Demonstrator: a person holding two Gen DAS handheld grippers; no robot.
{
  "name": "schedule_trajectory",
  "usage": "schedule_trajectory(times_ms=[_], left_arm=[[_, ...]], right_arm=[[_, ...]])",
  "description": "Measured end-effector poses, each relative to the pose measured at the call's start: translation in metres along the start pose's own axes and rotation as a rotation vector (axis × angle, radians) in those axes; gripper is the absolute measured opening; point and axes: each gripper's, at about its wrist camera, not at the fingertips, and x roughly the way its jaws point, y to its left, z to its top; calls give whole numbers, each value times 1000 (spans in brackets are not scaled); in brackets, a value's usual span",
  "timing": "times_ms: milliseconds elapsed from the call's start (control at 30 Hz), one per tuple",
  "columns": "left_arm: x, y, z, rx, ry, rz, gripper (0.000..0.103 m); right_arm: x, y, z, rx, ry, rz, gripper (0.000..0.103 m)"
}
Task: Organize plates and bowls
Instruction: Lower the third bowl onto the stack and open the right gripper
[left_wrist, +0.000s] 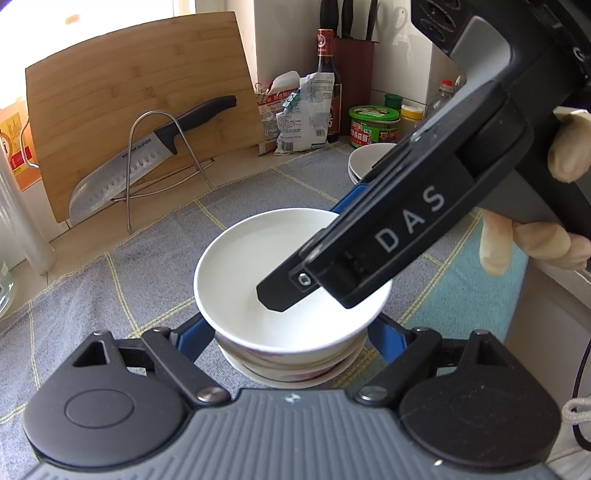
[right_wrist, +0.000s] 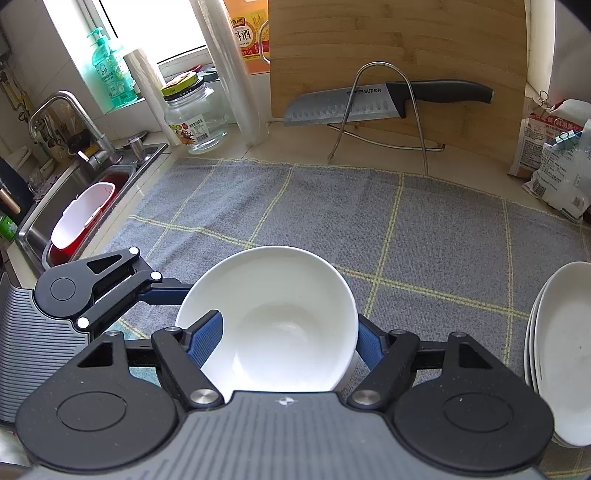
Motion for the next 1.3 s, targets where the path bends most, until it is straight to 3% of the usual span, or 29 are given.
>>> schedule_trajectory(times_ms=[933,1033,1100,1300], left_arm=[[1,-2,-3,6,6,15,94],[1,-1,-3,3,-1,18,94],[1,-2,-3,9,-4,23,95],[0,-3,-5,10,-7,25,95]], right_arm=[[2,-1,-2,5,5,-8,81],[0,0,-2,6,-4,-1,88],[-3,1,-2,6,-25,1,99],[-5,4,-1,-4,-40,-7,102]])
